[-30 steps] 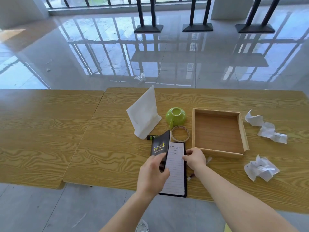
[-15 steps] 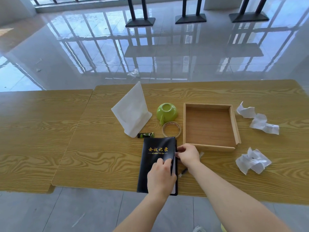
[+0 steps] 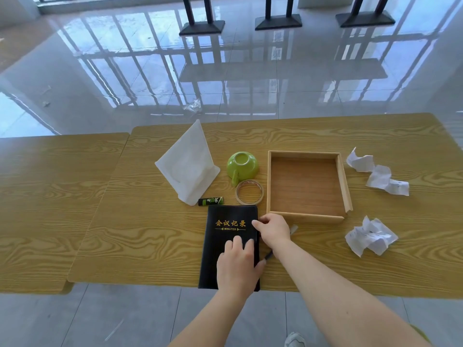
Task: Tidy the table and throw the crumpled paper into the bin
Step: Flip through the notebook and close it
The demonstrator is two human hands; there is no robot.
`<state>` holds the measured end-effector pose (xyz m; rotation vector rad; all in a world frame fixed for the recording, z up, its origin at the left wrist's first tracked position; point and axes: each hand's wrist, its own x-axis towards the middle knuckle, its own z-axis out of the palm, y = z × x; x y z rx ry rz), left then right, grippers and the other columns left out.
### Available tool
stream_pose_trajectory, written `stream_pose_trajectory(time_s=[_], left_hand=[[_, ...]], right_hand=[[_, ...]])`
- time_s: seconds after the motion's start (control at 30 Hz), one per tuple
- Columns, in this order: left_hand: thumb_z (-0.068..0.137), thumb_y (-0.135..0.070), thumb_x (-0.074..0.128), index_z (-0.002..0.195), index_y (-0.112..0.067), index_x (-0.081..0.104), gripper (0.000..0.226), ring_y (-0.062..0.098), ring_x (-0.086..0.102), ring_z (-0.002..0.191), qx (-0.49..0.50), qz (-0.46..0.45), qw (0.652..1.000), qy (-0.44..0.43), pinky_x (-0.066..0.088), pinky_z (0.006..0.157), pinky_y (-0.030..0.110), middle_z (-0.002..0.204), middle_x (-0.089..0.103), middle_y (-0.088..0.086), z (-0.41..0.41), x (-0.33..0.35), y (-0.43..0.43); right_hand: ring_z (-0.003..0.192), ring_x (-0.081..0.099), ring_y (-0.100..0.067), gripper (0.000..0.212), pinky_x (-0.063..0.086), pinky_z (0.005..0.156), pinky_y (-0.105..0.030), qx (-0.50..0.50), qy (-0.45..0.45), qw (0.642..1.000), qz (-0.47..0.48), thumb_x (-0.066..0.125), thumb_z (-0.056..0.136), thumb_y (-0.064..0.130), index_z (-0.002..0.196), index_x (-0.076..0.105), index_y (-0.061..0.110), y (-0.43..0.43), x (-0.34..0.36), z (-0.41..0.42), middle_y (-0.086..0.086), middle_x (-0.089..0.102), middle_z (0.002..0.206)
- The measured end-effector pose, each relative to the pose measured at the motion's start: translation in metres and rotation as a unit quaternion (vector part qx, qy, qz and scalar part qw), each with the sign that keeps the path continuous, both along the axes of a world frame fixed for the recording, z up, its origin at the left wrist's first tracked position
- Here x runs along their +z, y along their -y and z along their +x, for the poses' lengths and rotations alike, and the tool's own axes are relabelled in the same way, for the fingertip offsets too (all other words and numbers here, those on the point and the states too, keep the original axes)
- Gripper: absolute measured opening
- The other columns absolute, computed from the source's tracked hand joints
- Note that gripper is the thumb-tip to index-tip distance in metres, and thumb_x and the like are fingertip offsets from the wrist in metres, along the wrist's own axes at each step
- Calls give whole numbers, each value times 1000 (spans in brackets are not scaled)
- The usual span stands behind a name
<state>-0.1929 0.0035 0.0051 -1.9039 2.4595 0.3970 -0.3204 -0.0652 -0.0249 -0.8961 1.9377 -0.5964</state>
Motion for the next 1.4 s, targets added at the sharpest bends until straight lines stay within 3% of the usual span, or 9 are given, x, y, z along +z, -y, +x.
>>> stream_pose_trajectory(time_s=[0.13,0.2,0.3,0.6,0.7,0.8,0.97,1.2,1.4], left_hand=[[88,-59,44,129,-27,54,53,23,48,115,-45,-45,998,-4,44,92,42,119,53,1,24,-12,-2],[87,-60,40,140,-31,43,60,27,30,139,-43,-12,999,12,30,111,54,142,42,4,41,-18,-2],[88,-64,33,149,-35,23,68,25,5,149,-57,18,998,25,12,119,55,159,20,4,59,-26,-2],[92,-64,30,152,-36,11,69,24,-10,150,-74,27,997,20,4,120,55,163,6,6,62,-30,0],[92,-62,36,152,-31,22,68,27,1,150,-79,13,997,-1,8,121,51,160,18,8,65,-26,-2],[90,-57,43,142,-26,43,60,25,29,141,-71,-21,997,-23,29,115,43,146,42,7,64,-22,-8],[89,-61,41,141,-25,41,64,24,40,124,43,-14,999,-12,39,96,41,136,46,3,36,-8,-4],[77,-78,37,149,-20,21,94,37,24,134,104,62,991,52,34,98,57,149,28,13,-2,-8,9],[78,-71,47,149,-16,16,95,42,18,135,104,66,988,90,31,98,61,151,21,18,-9,-13,4]], right_hand=[[96,64,-20,26,50,85,-34,6,-30,1000,-3,70,89,35,108,71,17,2,0,1,-2,72,102],[95,64,-20,26,49,83,-33,-4,-36,999,-4,72,88,35,106,71,17,2,1,2,-2,72,102],[98,67,-22,26,55,90,-39,-24,12,1000,1,72,88,33,106,71,14,0,5,1,-3,72,101],[72,65,-10,11,56,67,-31,28,-171,985,-26,65,93,30,86,69,22,-44,16,-33,8,67,76],[65,58,-7,23,43,52,-23,-8,-196,981,3,65,91,41,78,65,23,-53,12,-38,9,64,69],[60,56,-7,35,34,46,-22,-33,-200,979,28,66,87,52,71,62,22,-56,9,-39,7,63,65],[57,59,-10,45,35,43,-22,-26,-217,974,53,66,80,64,63,64,22,-49,14,-37,6,63,60],[62,61,-13,17,36,47,-23,-9,-202,978,54,65,84,37,73,64,24,-57,19,-41,8,65,65],[63,69,-14,17,59,67,-38,-9,-128,991,30,64,89,32,77,68,21,-73,12,-54,5,70,61]])
